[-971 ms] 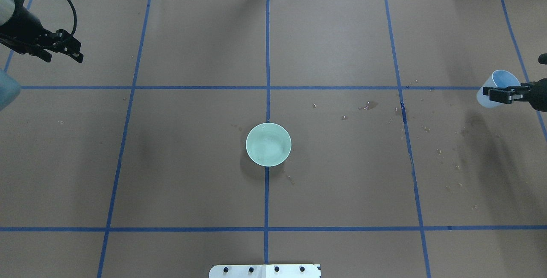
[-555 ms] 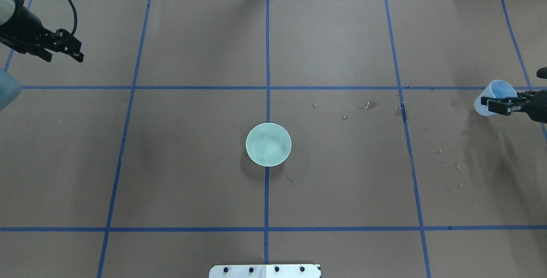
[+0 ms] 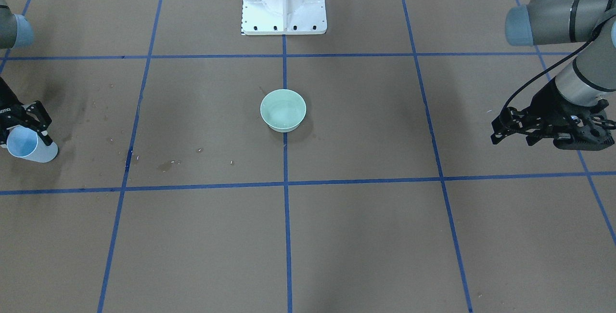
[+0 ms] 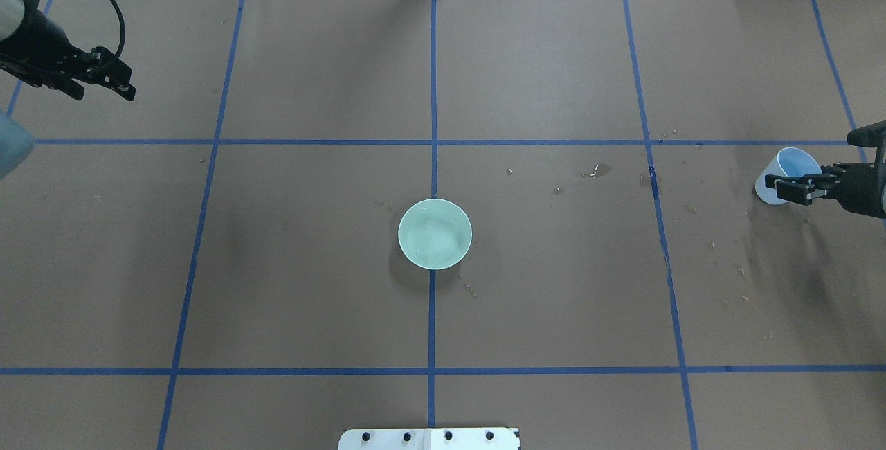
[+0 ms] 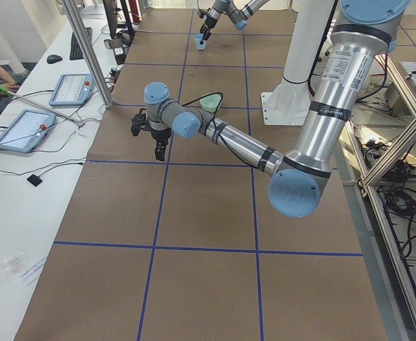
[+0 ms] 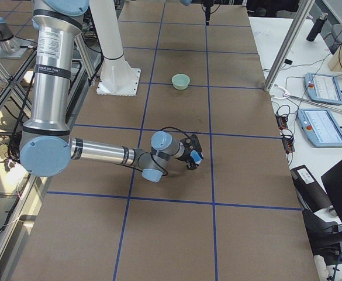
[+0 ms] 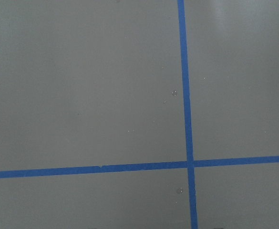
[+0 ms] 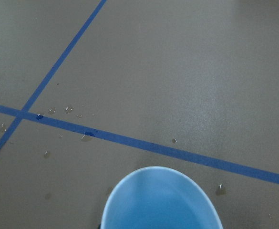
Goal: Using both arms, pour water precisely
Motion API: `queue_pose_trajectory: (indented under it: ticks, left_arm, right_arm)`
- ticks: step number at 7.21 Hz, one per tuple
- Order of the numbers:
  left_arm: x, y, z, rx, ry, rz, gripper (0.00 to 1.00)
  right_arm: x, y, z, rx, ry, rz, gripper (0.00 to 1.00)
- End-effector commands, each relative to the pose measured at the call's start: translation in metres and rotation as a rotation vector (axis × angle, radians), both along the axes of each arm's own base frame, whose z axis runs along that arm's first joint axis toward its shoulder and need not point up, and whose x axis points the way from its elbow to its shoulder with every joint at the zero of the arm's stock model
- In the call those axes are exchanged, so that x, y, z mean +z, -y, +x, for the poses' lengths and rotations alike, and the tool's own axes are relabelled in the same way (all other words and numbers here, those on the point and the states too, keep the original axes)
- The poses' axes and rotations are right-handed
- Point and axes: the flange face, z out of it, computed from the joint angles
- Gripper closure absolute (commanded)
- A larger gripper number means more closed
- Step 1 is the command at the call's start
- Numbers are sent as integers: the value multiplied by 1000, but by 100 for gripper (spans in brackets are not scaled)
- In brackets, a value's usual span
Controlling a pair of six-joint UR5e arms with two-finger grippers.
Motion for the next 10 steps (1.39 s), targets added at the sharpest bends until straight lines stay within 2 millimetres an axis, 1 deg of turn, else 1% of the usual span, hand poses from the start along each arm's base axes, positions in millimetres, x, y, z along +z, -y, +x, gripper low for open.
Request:
queue_pose_trajectory:
  ticks: [1, 3, 4, 5, 6, 7, 8, 9, 10]
  left_arm:
    - [0, 0, 0, 0, 0, 1, 15]
    - [0, 0, 0, 0, 0, 1, 15]
    - [0, 0, 0, 0, 0, 1, 15]
    - [0, 0, -1, -2, 0, 1, 15]
    - [0, 0, -1, -2, 0, 1, 15]
    - [0, 0, -1, -2, 0, 1, 15]
    - [-3, -1, -2, -1, -3, 5, 15]
    - [-6, -3, -3, -3, 1, -4, 15]
    - [-14, -1, 1, -18, 5, -27, 14]
  right_arm:
    - [1, -1, 0, -1, -2, -1, 1]
    - [-6, -2, 3, 0, 6, 8, 1]
    - [-12, -10, 8, 0, 11, 17, 1]
    - [-21, -23, 19, 3, 15, 22, 1]
    - [-23, -31, 26, 1, 14, 21, 1]
    - [-22, -32, 29, 6, 12, 18, 1]
    - [-24, -36, 36, 14, 14, 19, 1]
    - [-30, -44, 52, 25, 19, 19, 1]
    - [-31, -51, 66, 39, 16, 13, 1]
